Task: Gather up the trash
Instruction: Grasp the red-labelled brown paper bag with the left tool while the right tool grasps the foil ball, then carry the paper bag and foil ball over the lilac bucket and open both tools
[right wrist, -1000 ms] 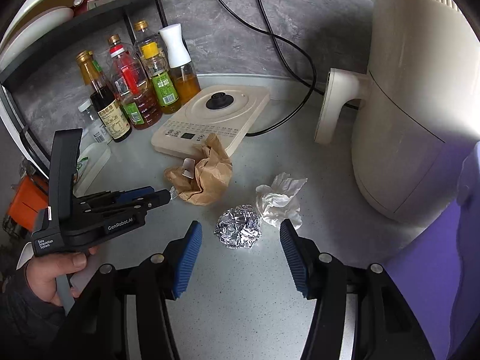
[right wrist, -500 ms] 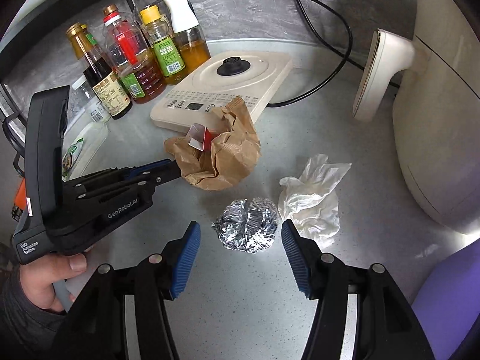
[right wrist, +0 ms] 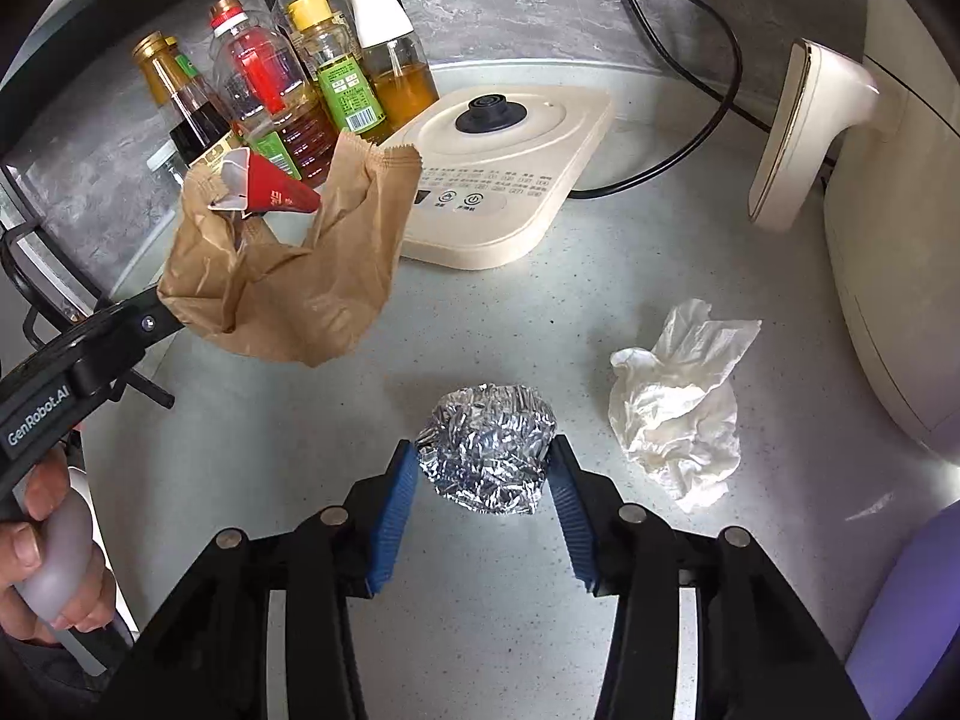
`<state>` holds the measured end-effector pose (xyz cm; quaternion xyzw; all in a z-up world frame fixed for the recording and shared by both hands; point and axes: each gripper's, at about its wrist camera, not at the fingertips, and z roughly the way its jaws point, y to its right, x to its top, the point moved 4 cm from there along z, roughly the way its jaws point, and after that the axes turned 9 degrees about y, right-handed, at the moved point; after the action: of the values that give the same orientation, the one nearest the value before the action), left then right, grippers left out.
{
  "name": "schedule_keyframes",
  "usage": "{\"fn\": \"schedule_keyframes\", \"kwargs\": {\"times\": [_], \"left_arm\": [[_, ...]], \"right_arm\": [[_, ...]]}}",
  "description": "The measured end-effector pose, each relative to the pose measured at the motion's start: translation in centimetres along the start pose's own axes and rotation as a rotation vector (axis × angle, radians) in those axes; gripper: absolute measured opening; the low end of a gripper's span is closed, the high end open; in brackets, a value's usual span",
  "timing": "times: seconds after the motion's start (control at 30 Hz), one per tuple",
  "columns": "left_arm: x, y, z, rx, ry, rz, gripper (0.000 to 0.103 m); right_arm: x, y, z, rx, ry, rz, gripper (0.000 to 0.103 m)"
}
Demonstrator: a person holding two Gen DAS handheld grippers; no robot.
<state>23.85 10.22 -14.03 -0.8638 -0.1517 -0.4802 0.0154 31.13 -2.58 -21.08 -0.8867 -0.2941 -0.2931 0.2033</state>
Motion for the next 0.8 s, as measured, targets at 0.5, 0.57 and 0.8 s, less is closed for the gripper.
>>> {"fn": "schedule_keyframes", "kwargs": {"times": [0.5, 0.57, 0.8], "left_arm": [[-1.6, 2.7, -1.4, -0.02, -0.042, 0.134, 0.014], [-2.1, 3.5, -1.4, -0.051, -0.057, 0.137, 0.013], [-2.0, 5.5, -3.1, -0.199, -0.045, 0.072, 0.013]], "right_arm": [[1.0, -0.2, -9.6, 0.041, 0.224, 0.128, 0.042], [0.8, -0.4, -10.2, 0.044, 0.231, 0.128, 0.042], [-0.4, -1.2, -10.4, 0.058, 0.221, 0.124, 0.042]]}}
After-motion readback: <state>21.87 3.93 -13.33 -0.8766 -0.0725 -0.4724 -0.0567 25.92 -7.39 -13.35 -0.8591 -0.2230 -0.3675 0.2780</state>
